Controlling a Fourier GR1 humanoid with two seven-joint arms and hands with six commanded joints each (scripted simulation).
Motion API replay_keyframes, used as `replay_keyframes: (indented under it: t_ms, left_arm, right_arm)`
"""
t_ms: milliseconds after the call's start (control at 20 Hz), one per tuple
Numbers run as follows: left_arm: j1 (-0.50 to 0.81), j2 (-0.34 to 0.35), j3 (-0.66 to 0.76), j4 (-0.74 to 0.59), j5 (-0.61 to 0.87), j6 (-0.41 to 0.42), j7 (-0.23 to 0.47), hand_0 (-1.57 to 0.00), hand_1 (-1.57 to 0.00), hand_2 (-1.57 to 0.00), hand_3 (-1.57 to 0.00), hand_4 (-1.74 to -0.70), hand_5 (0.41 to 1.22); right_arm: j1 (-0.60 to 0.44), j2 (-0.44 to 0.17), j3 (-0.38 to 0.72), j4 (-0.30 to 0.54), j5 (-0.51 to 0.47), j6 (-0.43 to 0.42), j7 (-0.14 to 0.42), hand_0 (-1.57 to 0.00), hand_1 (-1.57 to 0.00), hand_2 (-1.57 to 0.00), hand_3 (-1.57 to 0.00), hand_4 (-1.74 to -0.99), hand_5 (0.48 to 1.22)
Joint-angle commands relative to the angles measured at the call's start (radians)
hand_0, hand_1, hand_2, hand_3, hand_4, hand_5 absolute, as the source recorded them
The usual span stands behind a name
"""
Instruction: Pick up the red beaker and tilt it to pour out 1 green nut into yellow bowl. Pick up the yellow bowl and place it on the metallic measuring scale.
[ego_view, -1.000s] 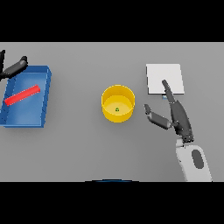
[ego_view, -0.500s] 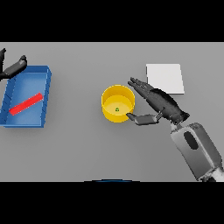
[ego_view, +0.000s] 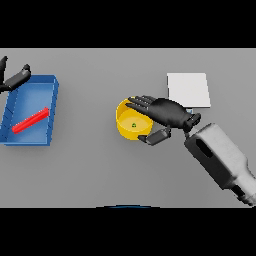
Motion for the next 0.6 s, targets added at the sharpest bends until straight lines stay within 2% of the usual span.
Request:
replay_keyframes:
  t_ms: [0,400,550]
  left_arm:
    - [0.005,0.007,0.004,-0.010,0.005,0.001,-0.003,0.00,0.00,0.00,0.00,-0.77,0.721]
    - [0.010,0.005,0.012,-0.001,0.010,0.000,-0.033,0.00,0.00,0.00,0.00,-0.80,0.725]
    - [0.005,0.002,0.012,0.001,0.013,-0.004,-0.021,0.00,0.00,0.00,0.00,-0.80,0.723]
  right_arm:
    - [-0.008,0.001,0.019,0.016,0.014,0.008,-0.009,0.00,0.00,0.00,0.00,-1.212,0.645]
    - [-0.066,0.014,0.081,0.129,0.064,0.019,-0.060,0.00,0.00,0.00,0.00,-1.249,0.669]
    - [-0.087,0.034,0.103,0.181,0.077,0.028,-0.069,0.00,0.00,0.00,0.00,-1.265,0.680]
